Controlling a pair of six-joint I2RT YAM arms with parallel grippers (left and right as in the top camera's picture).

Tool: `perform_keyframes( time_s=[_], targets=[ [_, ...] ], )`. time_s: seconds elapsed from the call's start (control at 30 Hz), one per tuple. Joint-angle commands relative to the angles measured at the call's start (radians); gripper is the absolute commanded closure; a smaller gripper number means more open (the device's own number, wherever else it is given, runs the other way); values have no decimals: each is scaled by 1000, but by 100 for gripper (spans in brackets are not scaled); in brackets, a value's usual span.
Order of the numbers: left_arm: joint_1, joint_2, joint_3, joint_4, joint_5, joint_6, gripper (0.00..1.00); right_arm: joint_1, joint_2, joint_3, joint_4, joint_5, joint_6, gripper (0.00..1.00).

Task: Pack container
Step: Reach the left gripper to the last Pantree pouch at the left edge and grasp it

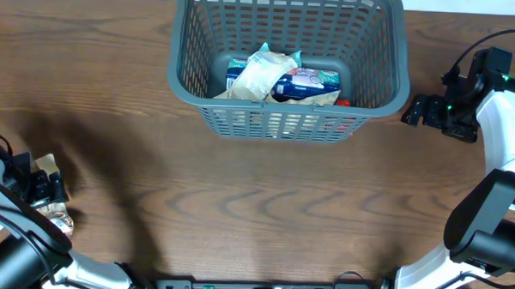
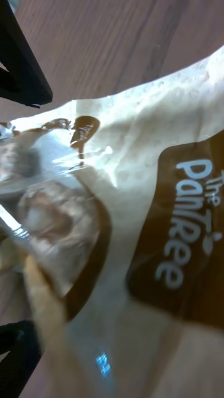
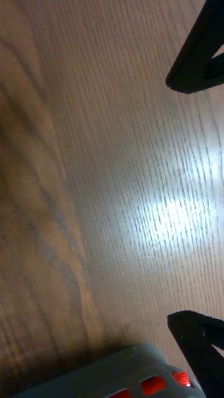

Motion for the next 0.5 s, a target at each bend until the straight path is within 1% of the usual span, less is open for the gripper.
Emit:
perform_keyframes(
  time_s=[0.0, 0.3, 0.33, 0.37, 0.4, 0.47],
  targets=[
    [14, 32, -2, 14, 6, 13, 1, 8, -1, -2, -4, -8, -13, 1],
    [18, 100, -2, 62, 25, -3, 0, 8, -1, -2, -6, -8, -13, 1],
    [18, 104, -2, 67, 25, -13, 2, 8, -1, -2, -6, -8, -13, 1],
    [18, 106, -2, 73, 25, -28, 5, 8, -1, -2, -6, -8, -13, 1],
    [18, 108, -2, 76, 25, -40, 12, 8, -1, -2, -5, -8, -13, 1],
    [18, 109, -2, 76, 47, -43, 30, 8, -1, -2, -5, -8, -13, 1]
  ],
)
